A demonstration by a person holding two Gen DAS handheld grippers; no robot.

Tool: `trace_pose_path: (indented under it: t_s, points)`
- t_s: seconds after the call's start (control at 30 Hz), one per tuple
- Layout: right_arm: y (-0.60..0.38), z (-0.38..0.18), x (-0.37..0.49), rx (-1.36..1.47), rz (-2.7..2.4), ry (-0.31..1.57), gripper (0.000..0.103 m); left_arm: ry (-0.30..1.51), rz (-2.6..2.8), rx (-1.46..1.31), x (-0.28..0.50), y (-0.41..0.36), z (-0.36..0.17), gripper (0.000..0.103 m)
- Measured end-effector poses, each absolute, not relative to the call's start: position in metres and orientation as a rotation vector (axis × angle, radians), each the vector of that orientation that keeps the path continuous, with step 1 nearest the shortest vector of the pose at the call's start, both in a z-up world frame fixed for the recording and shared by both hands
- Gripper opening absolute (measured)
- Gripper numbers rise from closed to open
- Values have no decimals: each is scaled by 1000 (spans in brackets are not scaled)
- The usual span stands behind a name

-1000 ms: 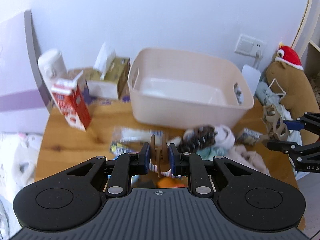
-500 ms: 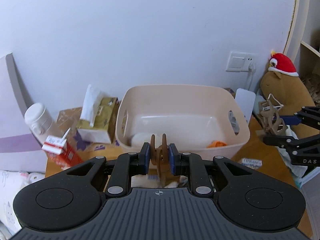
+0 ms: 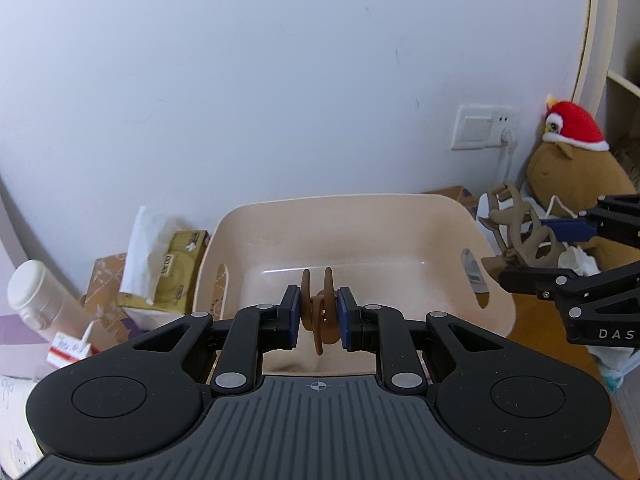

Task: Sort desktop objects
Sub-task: 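Carry both clips over the beige basket and open both tools to release them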

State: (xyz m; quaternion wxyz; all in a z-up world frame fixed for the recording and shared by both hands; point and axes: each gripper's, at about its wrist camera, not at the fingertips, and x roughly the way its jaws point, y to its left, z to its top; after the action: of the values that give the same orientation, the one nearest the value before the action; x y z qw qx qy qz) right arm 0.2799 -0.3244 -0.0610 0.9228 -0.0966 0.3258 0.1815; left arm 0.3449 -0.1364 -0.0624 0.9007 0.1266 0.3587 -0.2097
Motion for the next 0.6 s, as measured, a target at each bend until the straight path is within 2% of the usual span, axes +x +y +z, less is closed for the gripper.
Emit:
trace_pose_path:
  t_s: [0.6]
  points:
    - [-293, -124, 338, -195, 383, 890, 53, 943, -412, 285, 390, -166, -131, 19]
